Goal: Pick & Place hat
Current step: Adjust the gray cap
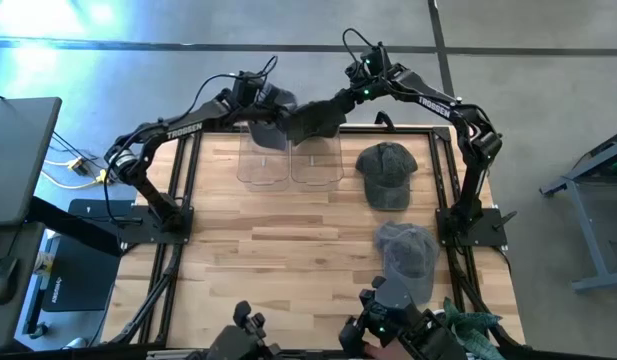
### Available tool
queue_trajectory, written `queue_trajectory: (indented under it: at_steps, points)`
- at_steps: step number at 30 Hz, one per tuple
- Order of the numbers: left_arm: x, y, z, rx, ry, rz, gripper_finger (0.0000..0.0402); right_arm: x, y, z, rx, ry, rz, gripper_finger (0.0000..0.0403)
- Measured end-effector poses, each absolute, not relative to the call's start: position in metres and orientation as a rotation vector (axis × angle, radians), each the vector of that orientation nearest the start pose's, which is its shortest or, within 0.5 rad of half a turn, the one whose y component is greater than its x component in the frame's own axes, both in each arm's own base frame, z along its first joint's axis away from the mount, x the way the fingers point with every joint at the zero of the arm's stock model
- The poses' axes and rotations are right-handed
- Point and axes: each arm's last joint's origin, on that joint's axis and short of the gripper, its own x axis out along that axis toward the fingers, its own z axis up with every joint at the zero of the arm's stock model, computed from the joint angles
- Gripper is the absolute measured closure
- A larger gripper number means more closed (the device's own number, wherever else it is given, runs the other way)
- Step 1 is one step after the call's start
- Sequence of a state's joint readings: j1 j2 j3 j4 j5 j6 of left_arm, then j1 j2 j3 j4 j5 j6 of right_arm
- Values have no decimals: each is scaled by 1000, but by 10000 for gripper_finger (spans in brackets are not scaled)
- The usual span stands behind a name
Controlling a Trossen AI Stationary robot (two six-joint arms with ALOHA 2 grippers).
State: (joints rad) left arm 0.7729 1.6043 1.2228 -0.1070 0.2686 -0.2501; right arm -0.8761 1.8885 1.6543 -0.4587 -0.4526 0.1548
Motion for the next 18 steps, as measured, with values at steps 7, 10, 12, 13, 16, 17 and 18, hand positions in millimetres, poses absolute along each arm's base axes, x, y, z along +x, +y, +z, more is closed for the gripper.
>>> queue_trajectory:
  at_steps: [7,10,12,13,16,17,18]
  points:
    - [250,261,288,-642,325,431,115,283,-320,296,577,521,-450,203]
    - [246,264,288,-676,316,428,99,283,-320,296,579,523,-450,203]
    - [243,266,288,-718,310,423,99,283,-319,295,583,527,-450,203]
    - [242,267,287,-747,305,423,101,283,-319,295,583,527,-450,203]
    - [240,267,284,-805,330,428,117,283,-319,295,582,527,-450,203]
    - [239,265,282,-820,350,436,124,283,-319,295,583,527,-450,203]
    - [239,264,280,-835,374,440,132,283,-319,295,582,527,-450,203]
